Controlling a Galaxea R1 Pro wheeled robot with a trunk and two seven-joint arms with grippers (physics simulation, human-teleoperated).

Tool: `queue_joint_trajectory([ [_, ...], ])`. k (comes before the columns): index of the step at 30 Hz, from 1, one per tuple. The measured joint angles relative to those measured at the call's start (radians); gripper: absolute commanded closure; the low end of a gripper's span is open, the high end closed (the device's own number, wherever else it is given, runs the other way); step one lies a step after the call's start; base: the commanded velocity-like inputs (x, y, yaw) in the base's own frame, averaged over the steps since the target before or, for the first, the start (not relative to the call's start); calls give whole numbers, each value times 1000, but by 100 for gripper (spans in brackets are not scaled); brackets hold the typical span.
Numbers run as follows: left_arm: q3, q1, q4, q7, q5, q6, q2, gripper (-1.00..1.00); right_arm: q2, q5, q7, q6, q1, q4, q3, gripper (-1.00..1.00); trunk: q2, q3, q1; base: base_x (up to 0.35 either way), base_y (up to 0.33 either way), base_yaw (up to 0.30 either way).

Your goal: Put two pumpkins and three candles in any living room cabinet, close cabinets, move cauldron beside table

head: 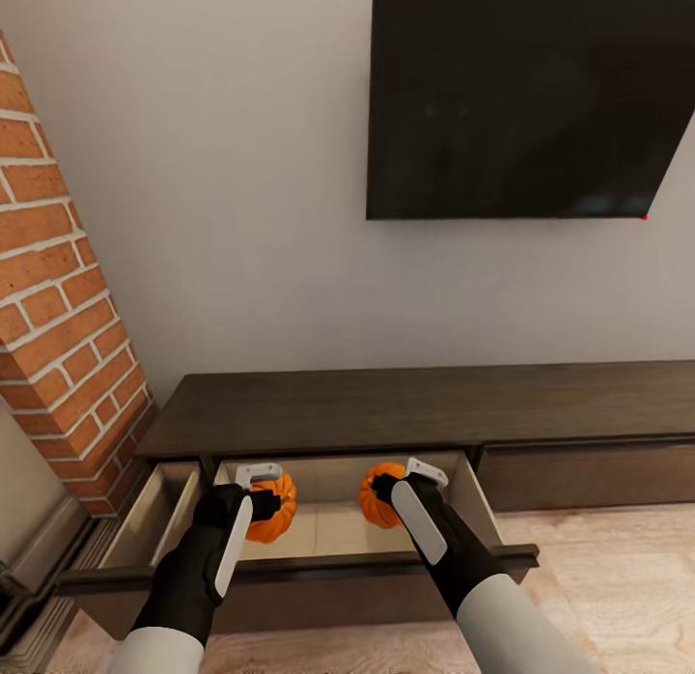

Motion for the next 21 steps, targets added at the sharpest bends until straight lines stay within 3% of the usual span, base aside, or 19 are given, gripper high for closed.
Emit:
queue_joint_trajectory([
  [8,-2,0,0,0,0,-3,0,100,0,3,76,-3,0,0,1,100,-14,-6,8,0,0,0],
  [13,-2,0,0,-1,0,-10,0,100,0,5,83,-2,0,0,1,100,-14,-6,8,13,0,0],
  [21,-2,0,0,-2,0,-12,0,100,0,2,83,-4,0,0,-3,100,-14,-6,7,155,0,0],
])
